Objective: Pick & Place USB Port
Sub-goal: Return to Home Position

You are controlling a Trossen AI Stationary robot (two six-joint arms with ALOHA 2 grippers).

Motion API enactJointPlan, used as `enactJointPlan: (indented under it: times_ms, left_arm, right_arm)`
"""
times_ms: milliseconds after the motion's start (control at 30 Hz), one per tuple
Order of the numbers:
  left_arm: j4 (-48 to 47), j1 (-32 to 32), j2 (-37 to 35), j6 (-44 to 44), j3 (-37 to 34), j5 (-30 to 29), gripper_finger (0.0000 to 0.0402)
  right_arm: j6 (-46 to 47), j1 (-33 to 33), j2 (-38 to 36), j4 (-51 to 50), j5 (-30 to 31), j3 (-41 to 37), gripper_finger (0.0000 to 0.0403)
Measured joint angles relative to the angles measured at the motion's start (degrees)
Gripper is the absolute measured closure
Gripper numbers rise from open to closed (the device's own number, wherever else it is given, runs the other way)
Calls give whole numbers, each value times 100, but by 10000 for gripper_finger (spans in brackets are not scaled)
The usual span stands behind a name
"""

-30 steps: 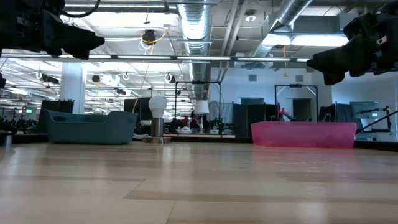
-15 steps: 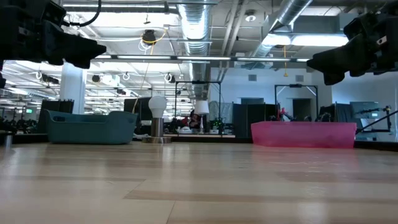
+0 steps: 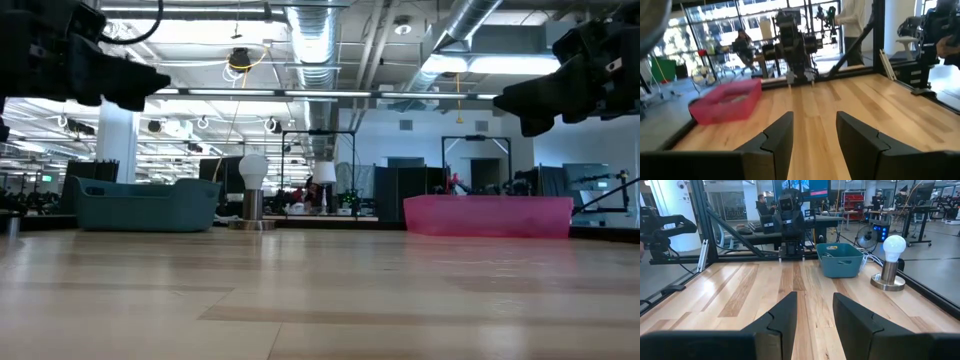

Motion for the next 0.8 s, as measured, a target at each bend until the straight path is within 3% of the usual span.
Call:
enactJointPlan:
  times_ms: [367,800]
  left_arm:
    - [-826,0,4,-511,4,-28,253]
    - [-849,0,2,-588,9,-28,253]
  right_arm:
    - [9,0,0,0,-4,-2,284]
    - [65,2,11,2,-4,-2,284]
